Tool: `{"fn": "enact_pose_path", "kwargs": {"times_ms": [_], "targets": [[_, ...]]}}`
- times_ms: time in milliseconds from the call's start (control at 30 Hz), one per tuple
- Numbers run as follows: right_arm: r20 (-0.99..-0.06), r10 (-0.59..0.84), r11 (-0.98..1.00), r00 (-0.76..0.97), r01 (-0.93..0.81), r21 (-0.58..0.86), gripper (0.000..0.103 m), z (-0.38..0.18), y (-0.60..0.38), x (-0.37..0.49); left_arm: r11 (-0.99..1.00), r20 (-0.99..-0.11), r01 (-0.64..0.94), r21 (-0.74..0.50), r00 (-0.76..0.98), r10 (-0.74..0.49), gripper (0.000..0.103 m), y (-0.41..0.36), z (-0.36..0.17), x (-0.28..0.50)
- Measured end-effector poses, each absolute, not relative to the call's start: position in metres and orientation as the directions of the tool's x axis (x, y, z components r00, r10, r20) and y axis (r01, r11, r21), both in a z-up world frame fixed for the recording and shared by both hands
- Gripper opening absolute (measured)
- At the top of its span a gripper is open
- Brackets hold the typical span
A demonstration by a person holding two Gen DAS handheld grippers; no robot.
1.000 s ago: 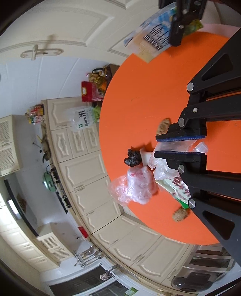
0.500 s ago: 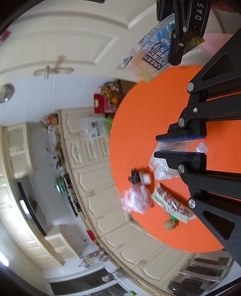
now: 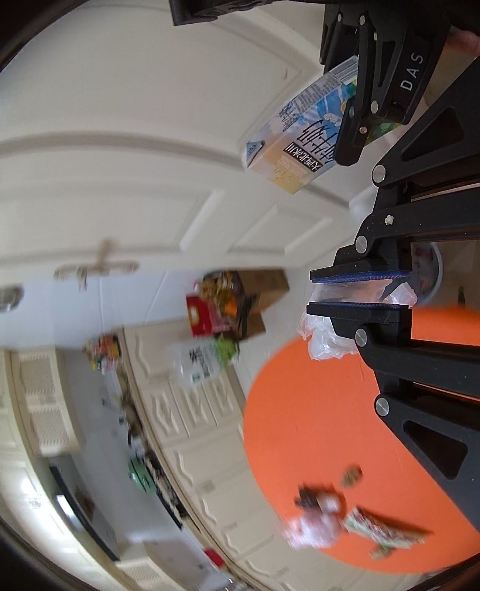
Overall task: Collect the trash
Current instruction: 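Carry the plastic bag and milk carton to the blue bin and open both tools, then return both open tools to the table above the remaining trash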
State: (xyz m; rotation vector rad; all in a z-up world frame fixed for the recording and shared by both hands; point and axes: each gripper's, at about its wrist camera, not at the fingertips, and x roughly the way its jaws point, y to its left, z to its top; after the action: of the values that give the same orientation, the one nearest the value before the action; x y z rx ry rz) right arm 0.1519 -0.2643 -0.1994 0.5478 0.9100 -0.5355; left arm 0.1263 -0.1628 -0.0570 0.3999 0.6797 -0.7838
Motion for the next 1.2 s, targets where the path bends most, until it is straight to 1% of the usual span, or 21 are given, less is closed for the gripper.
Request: {"fn": "enact_pose_path", "kwargs": {"times_ms": [233, 267, 333, 400, 433, 500, 633, 667, 767, 967, 1067, 1200], "targets": [[-0.863, -0.224, 0.688, 0.453, 0.701, 0.189, 0.037, -0.214, -0.303, 0.123, 0.579, -0.732, 0.808, 0.104, 0.456, -0.505, 0.007, -0.22, -0.074, 0.138], [-0.866, -0.219, 0.682, 0.45, 0.705, 0.194, 0.037, -0.216, -0.307, 0.12, 0.572, -0.742, 0.813, 0.108, 0.449, -0.498, 0.01, -0.229, -0.079, 0.141], [-0.874, -0.212, 0.664, 0.438, 0.72, 0.2, 0.037, -0.224, -0.32, 0.115, 0.562, -0.755, 0.818, 0.12, 0.443, -0.484, 0.012, -0.246, -0.09, 0.155], [-0.88, -0.212, 0.652, 0.426, 0.732, 0.197, 0.037, -0.23, -0.328, 0.113, 0.565, -0.771, 0.814, 0.135, 0.444, -0.457, 0.019, -0.263, -0.099, 0.161], [-0.883, -0.212, 0.647, 0.418, 0.738, 0.194, 0.037, -0.233, -0.332, 0.112, 0.57, -0.783, 0.812, 0.123, 0.432, -0.447, 0.022, -0.268, -0.103, 0.167], [-0.891, -0.206, 0.642, 0.405, 0.743, 0.189, 0.037, -0.241, -0.339, 0.11, 0.573, -0.804, 0.813, 0.1, 0.405, -0.434, 0.039, -0.284, -0.111, 0.178], [-0.901, -0.176, 0.637, 0.396, 0.744, 0.203, 0.037, -0.254, -0.348, 0.115, 0.604, -0.813, 0.791, 0.094, 0.411, -0.412, 0.044, -0.297, -0.115, 0.2], [-0.904, -0.167, 0.64, 0.394, 0.74, 0.205, 0.037, -0.257, -0.349, 0.118, 0.615, -0.815, 0.783, 0.095, 0.416, -0.403, 0.047, -0.298, -0.113, 0.205], [-0.907, -0.126, 0.654, 0.401, 0.721, 0.228, 0.037, -0.266, -0.351, 0.13, 0.643, -0.812, 0.76, 0.09, 0.43, -0.394, 0.051, -0.294, -0.105, 0.218], [-0.912, -0.045, 0.698, 0.409, 0.665, 0.264, 0.038, -0.28, -0.342, 0.168, 0.707, -0.796, 0.704, 0.067, 0.465, -0.388, 0.066, -0.256, -0.084, 0.233], [-0.912, -0.026, 0.715, 0.41, 0.645, 0.269, 0.041, -0.28, -0.335, 0.182, 0.742, -0.783, 0.667, 0.069, 0.497, -0.375, 0.068, -0.233, -0.078, 0.239], [-0.911, -0.032, 0.732, 0.412, 0.63, 0.259, 0.043, -0.275, -0.324, 0.192, 0.776, -0.784, 0.63, 0.028, 0.495, -0.374, 0.068, -0.207, -0.077, 0.239]]}}
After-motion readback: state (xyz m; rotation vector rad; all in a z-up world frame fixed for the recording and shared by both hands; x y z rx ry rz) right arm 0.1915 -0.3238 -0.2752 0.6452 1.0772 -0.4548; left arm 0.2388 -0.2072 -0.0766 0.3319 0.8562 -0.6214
